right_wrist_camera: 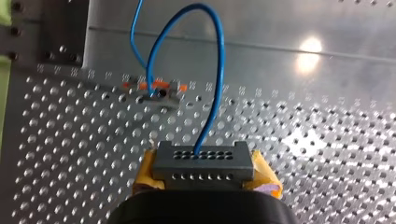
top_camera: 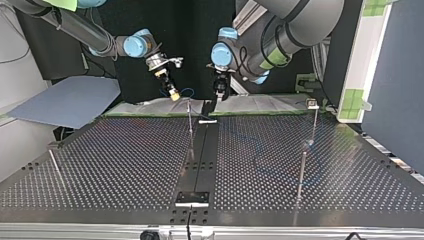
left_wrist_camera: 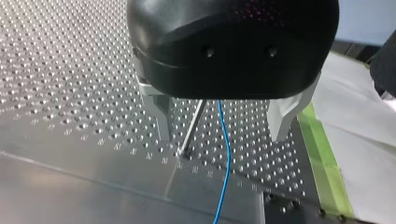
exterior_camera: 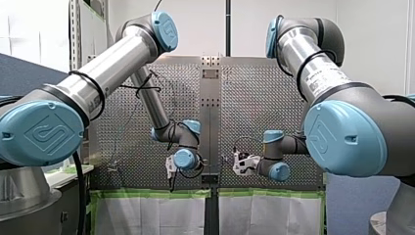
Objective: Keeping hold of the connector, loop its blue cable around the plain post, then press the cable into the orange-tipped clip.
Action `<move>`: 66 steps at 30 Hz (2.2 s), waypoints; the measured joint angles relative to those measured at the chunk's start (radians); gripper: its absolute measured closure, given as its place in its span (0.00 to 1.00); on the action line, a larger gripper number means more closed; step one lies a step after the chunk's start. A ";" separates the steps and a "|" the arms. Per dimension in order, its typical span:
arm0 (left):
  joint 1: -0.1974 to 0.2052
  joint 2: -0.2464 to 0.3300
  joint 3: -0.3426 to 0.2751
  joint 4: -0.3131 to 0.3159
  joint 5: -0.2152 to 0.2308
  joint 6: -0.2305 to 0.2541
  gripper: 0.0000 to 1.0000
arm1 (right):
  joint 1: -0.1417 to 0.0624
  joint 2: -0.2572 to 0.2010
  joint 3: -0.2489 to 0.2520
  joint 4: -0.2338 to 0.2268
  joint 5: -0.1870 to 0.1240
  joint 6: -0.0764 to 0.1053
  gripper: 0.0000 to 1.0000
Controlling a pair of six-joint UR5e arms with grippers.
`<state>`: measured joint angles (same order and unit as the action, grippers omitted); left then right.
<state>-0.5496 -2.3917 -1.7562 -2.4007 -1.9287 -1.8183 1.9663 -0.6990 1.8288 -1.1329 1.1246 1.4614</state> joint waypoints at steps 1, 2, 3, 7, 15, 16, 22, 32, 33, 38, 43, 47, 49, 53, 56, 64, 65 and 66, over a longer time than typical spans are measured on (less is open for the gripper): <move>0.000 0.000 0.000 0.001 0.007 0.000 0.00 | 0.000 0.000 0.001 0.002 0.008 -0.003 1.00; 0.001 0.000 0.000 0.001 0.017 0.000 0.00 | -0.001 0.000 0.002 0.004 0.018 -0.007 1.00; 0.001 0.000 0.000 0.001 0.024 0.000 0.00 | -0.002 0.000 0.004 0.004 0.027 -0.009 1.00; 0.004 0.000 0.000 0.000 0.060 0.001 0.00 | -0.012 -0.001 0.023 -0.009 0.066 -0.011 1.00; 0.016 0.000 0.000 -0.002 0.135 -0.002 0.00 | -0.063 -0.020 0.092 -0.077 0.111 -0.006 1.00; 0.017 0.000 0.000 -0.002 0.143 -0.002 0.00 | -0.071 -0.027 0.101 -0.086 0.112 -0.005 1.00; 0.027 0.000 0.000 -0.002 0.194 -0.008 0.00 | -0.083 -0.083 0.160 -0.145 0.131 0.004 1.00; 0.037 0.000 0.000 -0.035 0.214 -0.006 0.00 | -0.034 -0.180 0.258 -0.243 0.099 0.067 1.00; 0.037 0.000 0.000 -0.037 0.214 -0.006 0.00 | -0.027 -0.188 0.266 -0.251 0.091 0.071 1.00; 0.040 0.000 0.000 -0.055 0.212 -0.005 0.00 | 0.018 -0.235 0.313 -0.258 0.077 0.108 1.00; 0.044 0.000 0.000 -0.076 0.197 0.005 0.00 | 0.064 -0.279 0.342 -0.269 0.112 0.152 1.00; 0.046 0.000 0.000 -0.082 0.191 0.007 0.00 | 0.077 -0.295 0.342 -0.293 0.129 0.194 1.00; 0.046 0.000 0.000 -0.084 0.191 0.008 0.00 | 0.068 -0.296 0.342 -0.288 0.131 0.210 1.00; 0.046 0.000 0.000 -0.085 0.190 0.008 0.00 | 0.034 -0.296 0.344 -0.265 0.134 0.249 1.00; 0.046 0.000 0.000 -0.085 0.189 0.007 0.00 | 0.003 -0.288 0.345 -0.261 0.142 0.281 1.00; 0.046 0.000 0.000 -0.086 0.189 0.007 0.00 | -0.073 -0.222 0.324 -0.280 0.207 0.306 1.00; 0.046 0.000 0.000 -0.086 0.189 0.007 0.00 | -0.080 -0.213 0.317 -0.275 0.217 0.300 1.00; 0.046 0.000 0.000 -0.085 0.189 0.007 0.00 | -0.085 -0.205 0.310 -0.269 0.224 0.294 1.00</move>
<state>-0.5037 -2.3919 -1.7561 -2.4860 -1.7394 -1.8118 1.8811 -0.9040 2.1386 -1.4022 1.3490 1.7550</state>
